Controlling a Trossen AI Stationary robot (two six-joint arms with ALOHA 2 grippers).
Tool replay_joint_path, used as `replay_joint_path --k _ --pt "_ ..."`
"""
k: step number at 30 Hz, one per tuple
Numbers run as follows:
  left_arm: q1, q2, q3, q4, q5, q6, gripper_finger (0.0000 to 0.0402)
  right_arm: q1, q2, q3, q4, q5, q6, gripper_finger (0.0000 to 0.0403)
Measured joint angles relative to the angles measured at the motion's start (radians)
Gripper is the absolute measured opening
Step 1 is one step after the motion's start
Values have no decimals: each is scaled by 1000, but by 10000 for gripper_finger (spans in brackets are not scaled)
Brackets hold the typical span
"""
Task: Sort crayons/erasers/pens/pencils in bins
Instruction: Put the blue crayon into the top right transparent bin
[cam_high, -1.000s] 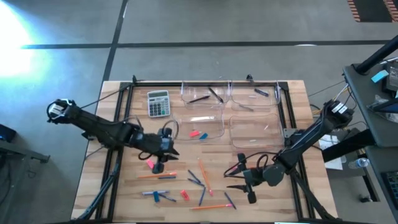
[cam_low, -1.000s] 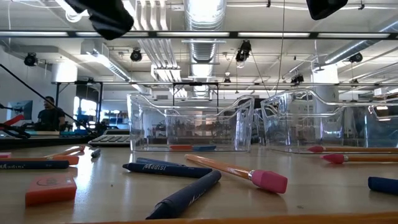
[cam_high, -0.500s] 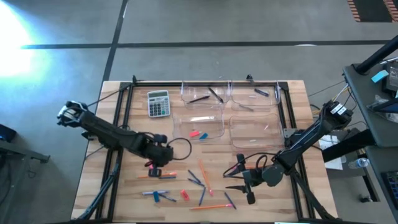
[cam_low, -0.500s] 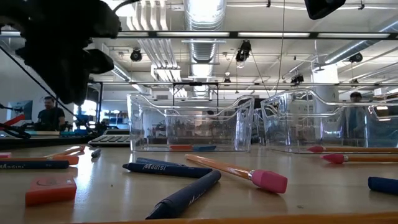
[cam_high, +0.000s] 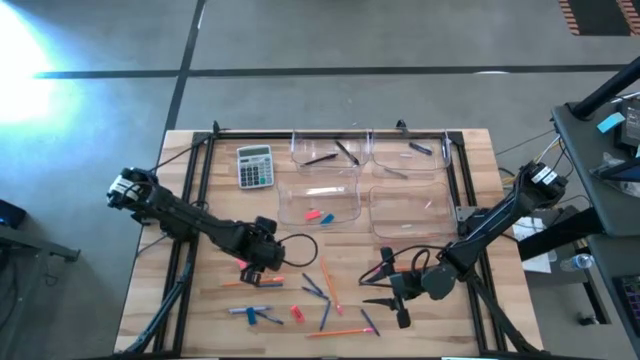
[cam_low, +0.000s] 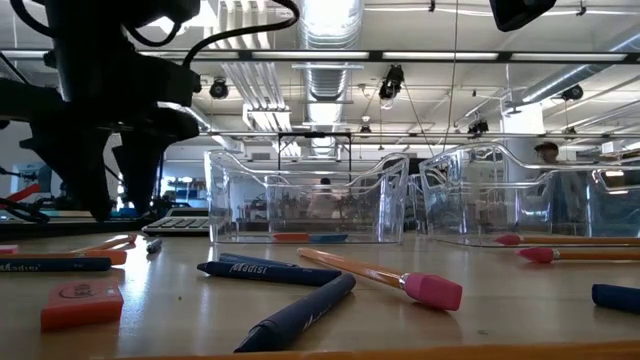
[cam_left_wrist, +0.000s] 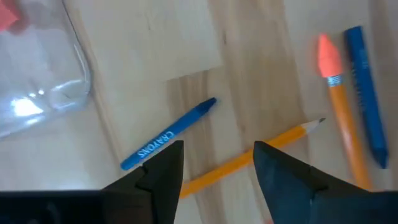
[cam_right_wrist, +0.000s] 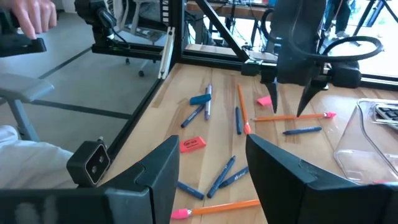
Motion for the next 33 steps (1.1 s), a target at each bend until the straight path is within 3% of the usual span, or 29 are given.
replay_joint_path --k 33 --pt "134 -5 -13 71 66 172 180 0 0 0 0 0 2 176"
